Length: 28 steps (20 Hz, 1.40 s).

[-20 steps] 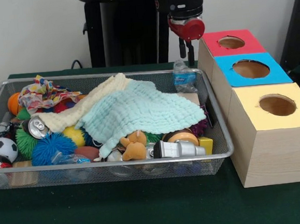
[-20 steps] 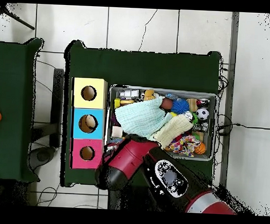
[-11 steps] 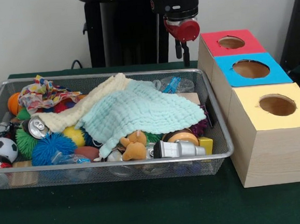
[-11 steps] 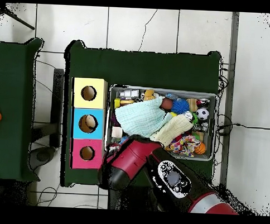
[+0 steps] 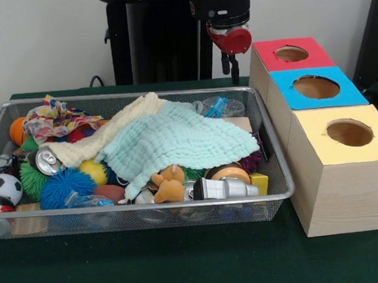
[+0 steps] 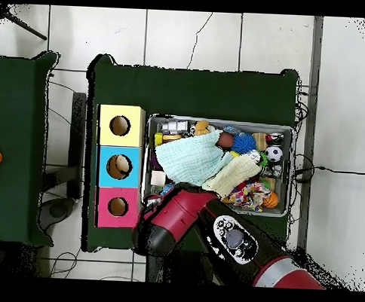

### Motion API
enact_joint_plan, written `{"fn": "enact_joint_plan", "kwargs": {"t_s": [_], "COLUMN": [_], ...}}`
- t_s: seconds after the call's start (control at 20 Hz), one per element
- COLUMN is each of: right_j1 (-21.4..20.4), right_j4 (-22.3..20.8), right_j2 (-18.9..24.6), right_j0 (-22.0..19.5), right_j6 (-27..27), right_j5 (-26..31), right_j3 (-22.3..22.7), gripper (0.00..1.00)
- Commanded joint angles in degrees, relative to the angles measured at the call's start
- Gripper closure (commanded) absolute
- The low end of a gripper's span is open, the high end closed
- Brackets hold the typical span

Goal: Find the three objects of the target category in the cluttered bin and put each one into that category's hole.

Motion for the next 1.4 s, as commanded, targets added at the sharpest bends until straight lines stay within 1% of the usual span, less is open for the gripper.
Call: {"fn": "enact_joint_plan", "kwargs": {"t_s": [0.05, 0.4, 0.5, 0.6, 0.65, 0.75, 0.85, 0.95, 1.05, 1.2, 1.4], "right_j1": [-0.99, -1.76, -2.33, -2.77, -3.0, -2.24, -0.51, 1.28, 2.17, 3.11, 4.77], "right_j4": [2.56, 8.51, 10.68, 11.98, 12.27, 11.3, 9.3, 6.17, 3.71, 1.75, -0.12], "right_j2": [2.47, 6.96, 8.09, 8.46, 8.49, 7.75, 6.45, 3.94, 1.58, -1.01, -4.04], "right_j0": [-3.66, -6.92, -7.63, -7.43, -7.12, -5.78, -3.57, -0.48, 1.69, 4.04, 6.07], "right_j6": [-2.22, -9.91, -11.31, -11.55, -10.73, -7.48, -2.04, 3.66, 7.04, 9.55, 10.42], "right_j5": [3.82, 11.31, 14.04, 16.39, 16.69, 15.35, 11.3, 7.09, 4.24, 2.02, -0.29], "right_j3": [-1.9, -5.01, -6.07, -7.34, -7.85, -8.54, -8.73, -9.21, -9.29, -9.59, -10.7], "gripper": [0.0, 0.0, 0.0, 0.0, 0.0, 0.0, 0.0, 0.0, 0.0, 0.0, 0.0]}}
